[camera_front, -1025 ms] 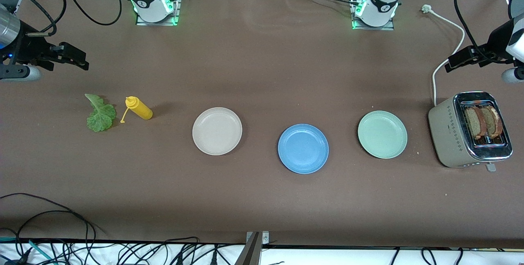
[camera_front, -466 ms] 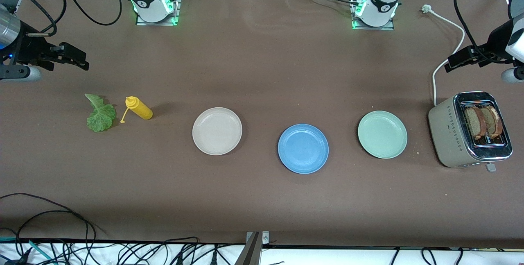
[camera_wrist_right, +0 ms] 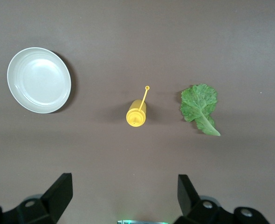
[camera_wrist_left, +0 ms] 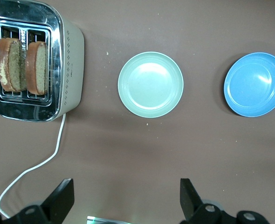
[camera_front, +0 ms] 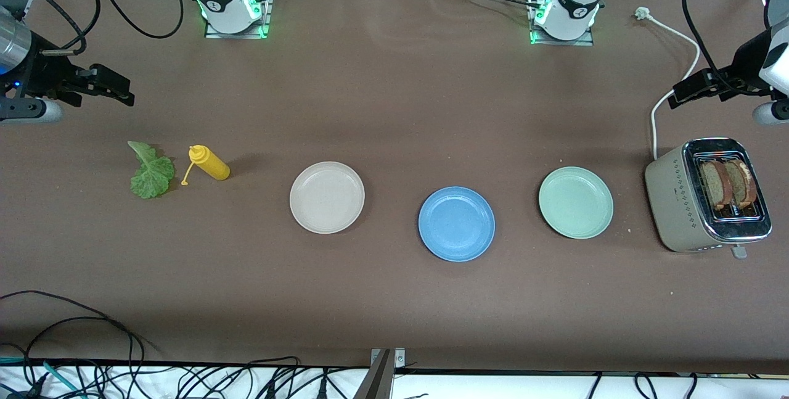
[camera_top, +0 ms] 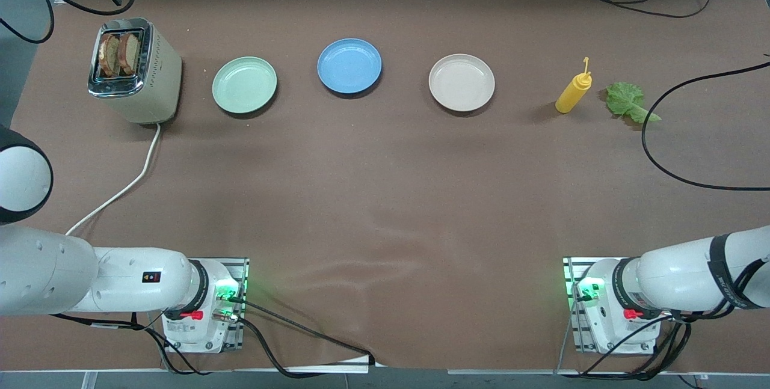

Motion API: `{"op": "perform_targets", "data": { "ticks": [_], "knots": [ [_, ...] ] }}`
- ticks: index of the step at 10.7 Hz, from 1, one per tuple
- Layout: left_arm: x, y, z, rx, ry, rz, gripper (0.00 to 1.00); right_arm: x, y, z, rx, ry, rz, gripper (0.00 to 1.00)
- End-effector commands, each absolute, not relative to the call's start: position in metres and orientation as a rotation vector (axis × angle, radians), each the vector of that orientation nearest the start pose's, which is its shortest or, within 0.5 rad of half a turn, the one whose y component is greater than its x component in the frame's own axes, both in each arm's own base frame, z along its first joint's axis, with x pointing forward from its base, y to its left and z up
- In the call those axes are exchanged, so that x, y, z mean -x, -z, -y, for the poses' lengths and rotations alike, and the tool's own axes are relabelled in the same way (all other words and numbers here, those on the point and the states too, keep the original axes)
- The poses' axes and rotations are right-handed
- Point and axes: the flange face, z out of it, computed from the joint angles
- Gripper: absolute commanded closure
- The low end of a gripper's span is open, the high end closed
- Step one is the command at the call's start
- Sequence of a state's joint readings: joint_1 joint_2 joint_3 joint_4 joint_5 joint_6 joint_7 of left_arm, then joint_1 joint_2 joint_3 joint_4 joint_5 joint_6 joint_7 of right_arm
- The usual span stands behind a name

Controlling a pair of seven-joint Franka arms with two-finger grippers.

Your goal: Make sandwich in blue plate with both arms

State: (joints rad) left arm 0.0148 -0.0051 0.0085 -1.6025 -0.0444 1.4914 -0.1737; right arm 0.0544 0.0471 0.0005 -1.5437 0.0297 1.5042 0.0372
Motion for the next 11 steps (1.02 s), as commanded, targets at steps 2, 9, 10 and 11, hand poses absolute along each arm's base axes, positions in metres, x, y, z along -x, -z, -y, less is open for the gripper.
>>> {"op": "perform_targets", "data": {
  "ticks": [2, 9, 10, 11],
  "knots": [
    [-0.5431, -0.6128, -0.0035, 3.143, -0.173, 0.286, 0.00, -0.5562, -0.6075, -0.0313, 3.114, -0.140, 0.027, 0.00],
    [-0.5432, -0.6135, -0.0010, 3.143, -0.170, 0.281, 0.00, -0.5533, -0.6087, -0.0288, 3.113, -0.152, 0.014, 0.00],
    [-0.5432, -0.6135, -0.0010, 3.143, -0.170, 0.281, 0.00, -0.5534, -0.6094, -0.0288, 3.113, -0.150, 0.016, 0.00],
    [-0.5432, -0.6135, -0.0010, 3.144, -0.170, 0.276, 0.00, -0.5534, -0.6094, -0.0288, 3.113, -0.150, 0.014, 0.00]
  ]
}}
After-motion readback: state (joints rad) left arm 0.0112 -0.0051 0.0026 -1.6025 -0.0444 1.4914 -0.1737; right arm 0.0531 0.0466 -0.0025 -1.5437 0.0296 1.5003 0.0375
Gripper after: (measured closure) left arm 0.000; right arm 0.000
